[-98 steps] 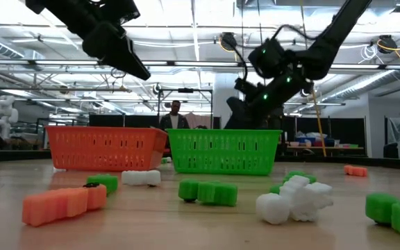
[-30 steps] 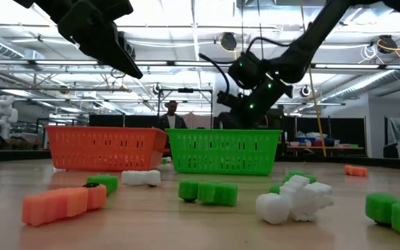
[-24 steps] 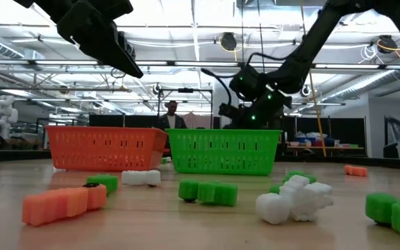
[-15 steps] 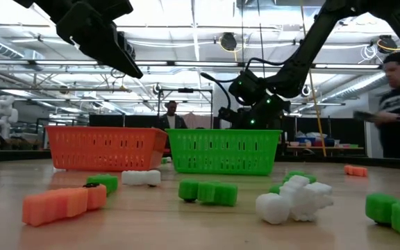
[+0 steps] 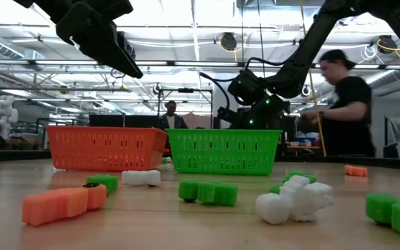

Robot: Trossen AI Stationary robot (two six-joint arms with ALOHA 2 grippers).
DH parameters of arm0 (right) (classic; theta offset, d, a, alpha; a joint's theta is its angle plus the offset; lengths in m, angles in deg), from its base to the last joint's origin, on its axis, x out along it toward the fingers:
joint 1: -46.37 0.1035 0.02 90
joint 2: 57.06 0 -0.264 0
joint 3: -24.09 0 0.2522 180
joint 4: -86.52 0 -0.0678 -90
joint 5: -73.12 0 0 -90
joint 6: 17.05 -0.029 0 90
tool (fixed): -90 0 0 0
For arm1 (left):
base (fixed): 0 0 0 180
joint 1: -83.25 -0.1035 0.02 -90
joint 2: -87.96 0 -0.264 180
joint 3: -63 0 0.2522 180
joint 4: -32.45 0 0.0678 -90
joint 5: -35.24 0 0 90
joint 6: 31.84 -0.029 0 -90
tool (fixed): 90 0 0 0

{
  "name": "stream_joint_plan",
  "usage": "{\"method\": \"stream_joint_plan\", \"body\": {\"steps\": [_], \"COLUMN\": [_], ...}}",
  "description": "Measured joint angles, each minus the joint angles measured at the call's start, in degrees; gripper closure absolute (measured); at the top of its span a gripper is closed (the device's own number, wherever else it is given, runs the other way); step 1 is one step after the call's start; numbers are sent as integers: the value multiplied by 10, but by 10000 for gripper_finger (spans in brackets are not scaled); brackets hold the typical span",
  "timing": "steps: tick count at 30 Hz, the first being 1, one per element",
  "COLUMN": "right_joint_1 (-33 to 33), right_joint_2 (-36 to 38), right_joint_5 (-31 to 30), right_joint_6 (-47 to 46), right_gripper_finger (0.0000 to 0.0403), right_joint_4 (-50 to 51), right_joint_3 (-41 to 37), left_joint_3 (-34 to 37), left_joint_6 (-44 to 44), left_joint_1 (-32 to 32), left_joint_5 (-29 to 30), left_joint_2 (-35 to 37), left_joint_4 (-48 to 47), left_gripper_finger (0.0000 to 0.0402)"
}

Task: Sort Halloween decoration
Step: Put the white skeleton toy into the black bin

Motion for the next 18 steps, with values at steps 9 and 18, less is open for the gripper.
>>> {"method": "stream_joint_plan", "body": {"steps": [9, 18], "right_joint_1": [38, 157], "right_joint_2": [75, 161], "right_joint_5": [-4, -63], "right_joint_6": [-9, -9], "right_gripper_finger": [401, 402], "right_joint_4": [54, 91], "right_joint_3": [0, 0], "left_joint_3": [5, 69], "left_joint_6": [14, 10], "left_joint_1": [0, 1], "left_joint_5": [0, -6], "left_joint_2": [0, 0], "left_joint_4": [8, 117], "left_gripper_finger": [228, 228]}}
